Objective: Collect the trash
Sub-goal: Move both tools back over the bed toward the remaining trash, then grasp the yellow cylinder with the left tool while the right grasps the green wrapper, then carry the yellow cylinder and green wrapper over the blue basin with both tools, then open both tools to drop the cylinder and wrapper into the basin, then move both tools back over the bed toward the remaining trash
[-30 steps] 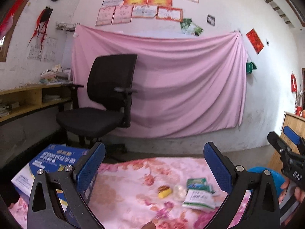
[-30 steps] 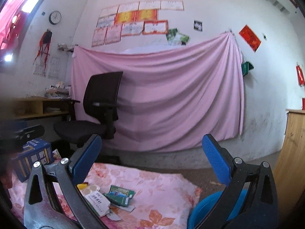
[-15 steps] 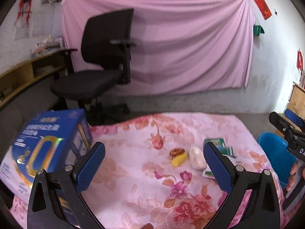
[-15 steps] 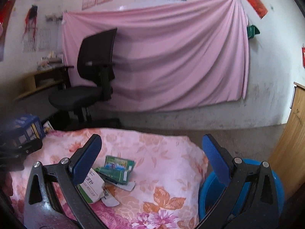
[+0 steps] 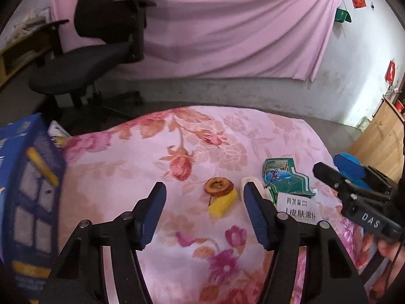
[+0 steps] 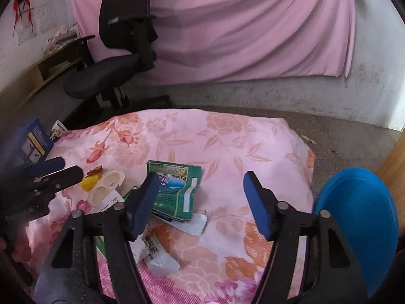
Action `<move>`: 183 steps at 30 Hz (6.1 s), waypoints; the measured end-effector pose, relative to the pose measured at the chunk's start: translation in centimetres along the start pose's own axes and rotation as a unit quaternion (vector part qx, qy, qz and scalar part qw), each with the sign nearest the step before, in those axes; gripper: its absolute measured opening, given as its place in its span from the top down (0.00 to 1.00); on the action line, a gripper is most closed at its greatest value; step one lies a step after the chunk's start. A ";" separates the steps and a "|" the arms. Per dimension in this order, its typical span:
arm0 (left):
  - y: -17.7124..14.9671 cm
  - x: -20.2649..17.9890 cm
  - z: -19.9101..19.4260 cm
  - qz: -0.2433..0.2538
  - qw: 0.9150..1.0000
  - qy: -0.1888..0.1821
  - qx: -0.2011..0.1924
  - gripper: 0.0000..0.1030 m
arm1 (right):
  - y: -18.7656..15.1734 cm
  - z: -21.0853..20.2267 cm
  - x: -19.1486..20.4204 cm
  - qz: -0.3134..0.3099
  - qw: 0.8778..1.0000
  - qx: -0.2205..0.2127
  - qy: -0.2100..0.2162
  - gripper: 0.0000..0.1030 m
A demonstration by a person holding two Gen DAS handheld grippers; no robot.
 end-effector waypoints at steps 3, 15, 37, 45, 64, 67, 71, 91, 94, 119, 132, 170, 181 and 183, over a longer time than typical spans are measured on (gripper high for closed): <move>0.2 0.1 1.7 -0.004 1.000 -0.011 0.023 0.64 | 0.2 0.6 0.5 0.000 1.000 0.007 0.009 0.11; 0.4 0.1 3.4 -0.006 0.998 -0.032 0.047 0.88 | -0.3 2.6 1.8 -0.014 0.998 0.048 0.030 0.11; -1.8 0.3 0.6 0.013 0.996 -0.071 0.049 0.79 | -1.3 3.9 2.7 -0.030 0.994 0.096 0.047 0.11; -2.2 -0.3 0.5 0.033 0.996 -0.061 0.054 0.75 | -1.2 3.4 3.3 -0.044 0.995 0.083 0.045 0.35; -2.3 0.3 -3.8 -0.014 0.999 -0.031 -0.041 0.89 | 0.0 -1.7 3.7 -0.054 0.995 -0.036 0.075 0.72; -1.7 -0.2 -6.2 -0.016 0.995 -0.033 -0.095 0.89 | 0.4 -4.4 3.4 -0.058 0.990 -0.104 0.073 0.72; -0.1 -2.0 -9.8 -0.006 0.985 -0.039 -0.168 0.89 | 0.8 -8.9 3.1 -0.085 0.973 -0.210 0.041 0.72; 3.9 -19.7 -16.5 0.138 0.932 -0.131 -0.308 0.89 | -1.0 -23.3 -7.4 0.015 0.913 -0.400 -0.075 0.72; 3.6 -22.5 -15.3 0.154 0.932 -0.145 -0.295 0.89 | -1.1 -23.7 -9.7 0.044 0.918 -0.384 -0.090 0.72; 2.8 -33.6 -0.6 0.162 0.966 -0.202 0.007 0.89 | -6.8 -13.1 -21.8 0.232 0.962 -0.106 -0.097 0.68; 2.3 -31.9 -0.4 0.140 0.966 -0.213 0.030 0.68 | -6.5 -13.5 -22.6 0.244 0.959 -0.111 -0.095 0.48; 0.7 -5.8 -18.0 0.003 0.948 0.054 -0.314 0.02 | -0.6 -21.8 -5.6 0.020 0.912 -0.407 -0.040 0.00; -1.9 -1.4 -16.7 -0.018 0.955 0.084 -0.285 0.02 | 0.7 -18.0 -2.3 -0.006 0.931 -0.366 -0.014 0.00; -1.8 -1.0 -16.0 -0.016 0.957 0.085 -0.277 0.02 | 0.7 -16.8 -1.7 -0.023 0.939 -0.344 -0.017 0.00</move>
Point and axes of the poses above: each gripper's, at about its wrist camera, not at the fingertips, and z roughly the way its jaws point, x to its left, y to its top, the point moved 6 cm from there along z, roughly the way its jaws point, and after that the axes turned 3 degrees about x, right-handed, at the moved point
